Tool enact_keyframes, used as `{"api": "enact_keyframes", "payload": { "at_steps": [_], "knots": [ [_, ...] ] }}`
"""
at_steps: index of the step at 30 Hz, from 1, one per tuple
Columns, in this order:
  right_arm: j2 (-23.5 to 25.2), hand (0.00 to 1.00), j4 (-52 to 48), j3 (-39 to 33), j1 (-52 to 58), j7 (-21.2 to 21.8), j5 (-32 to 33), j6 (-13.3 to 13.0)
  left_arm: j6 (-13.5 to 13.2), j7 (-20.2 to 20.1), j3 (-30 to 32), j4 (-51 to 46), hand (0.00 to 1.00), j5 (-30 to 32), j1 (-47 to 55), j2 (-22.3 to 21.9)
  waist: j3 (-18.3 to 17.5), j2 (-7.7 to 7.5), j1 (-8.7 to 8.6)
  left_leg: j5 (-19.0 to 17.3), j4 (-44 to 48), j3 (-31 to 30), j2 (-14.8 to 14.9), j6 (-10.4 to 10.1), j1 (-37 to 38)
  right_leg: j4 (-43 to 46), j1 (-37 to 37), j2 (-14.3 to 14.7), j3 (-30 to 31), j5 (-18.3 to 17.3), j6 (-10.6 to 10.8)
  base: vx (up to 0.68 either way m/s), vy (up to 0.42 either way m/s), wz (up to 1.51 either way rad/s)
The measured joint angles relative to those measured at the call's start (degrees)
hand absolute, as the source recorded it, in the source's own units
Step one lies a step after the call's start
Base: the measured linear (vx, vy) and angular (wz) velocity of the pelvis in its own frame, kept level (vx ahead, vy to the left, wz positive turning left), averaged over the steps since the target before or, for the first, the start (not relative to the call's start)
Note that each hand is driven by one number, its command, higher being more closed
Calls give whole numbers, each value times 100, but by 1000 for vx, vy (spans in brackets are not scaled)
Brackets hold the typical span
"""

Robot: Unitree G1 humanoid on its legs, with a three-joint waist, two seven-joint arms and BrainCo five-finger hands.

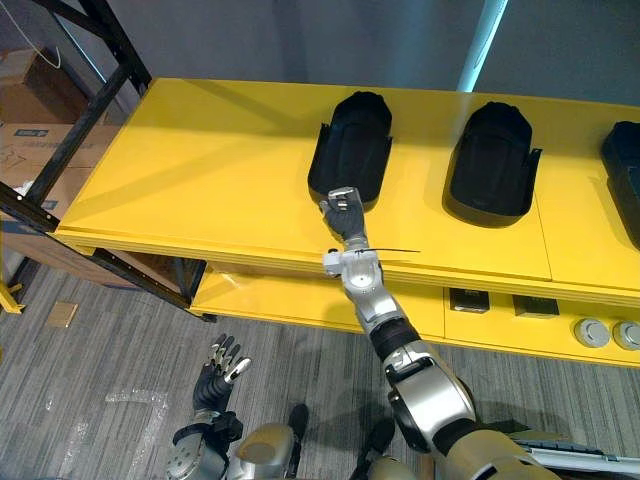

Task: Walk over and take plastic housings, then place them on the shelf

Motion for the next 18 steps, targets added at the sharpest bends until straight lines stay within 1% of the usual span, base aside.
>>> {"api": "enact_keyframes", "payload": {
  "at_steps": [5,7,13,15,16,17,18],
  "knots": [
    [-258,100,89,-27,-320,5,-89,40,-4,13,-155,-11,0,-50,-7,-3,154,159,29,23,-5,-7,5,-9,-3,0,-4,4,-8,0,0,-2,7,0],
    [-301,100,90,-27,-364,6,-89,40,-8,15,-162,-11,0,-158,-4,0,161,165,35,29,-11,-10,11,-10,-11,0,-12,10,-12,0,-1,0,0,0],
    [-367,100,36,-11,-409,7,-61,-11,-89,-3,-164,-10,0,-165,-6,1,162,166,38,29,-16,5,14,-10,-9,-1,-16,12,-3,-2,-2,0,0,0],
    [-360,100,-253,-10,-360,12,-26,-21,-109,-12,-164,-10,0,-162,-9,1,162,165,31,29,-21,21,23,-10,-1,-6,-21,21,16,-2,-2,0,0,-4],
    [-346,100,-578,-8,-264,16,58,-75,-110,-14,-165,-10,0,-158,-10,1,162,164,27,28,-28,29,29,-10,10,-21,-20,27,31,-2,-3,0,0,-9],
    [-274,100,-1334,-2,20,39,227,-229,-118,-23,-155,-11,0,-141,-7,-5,163,149,2,25,-70,56,39,-14,66,-49,-10,38,82,-2,-3,7,11,-16],
    [-196,100,-1827,9,261,77,297,-286,-123,-28,-135,-12,0,-139,12,-15,155,132,-40,25,-118,123,44,-14,127,-50,2,45,143,-2,-3,13,22,-21]
  ]
}}
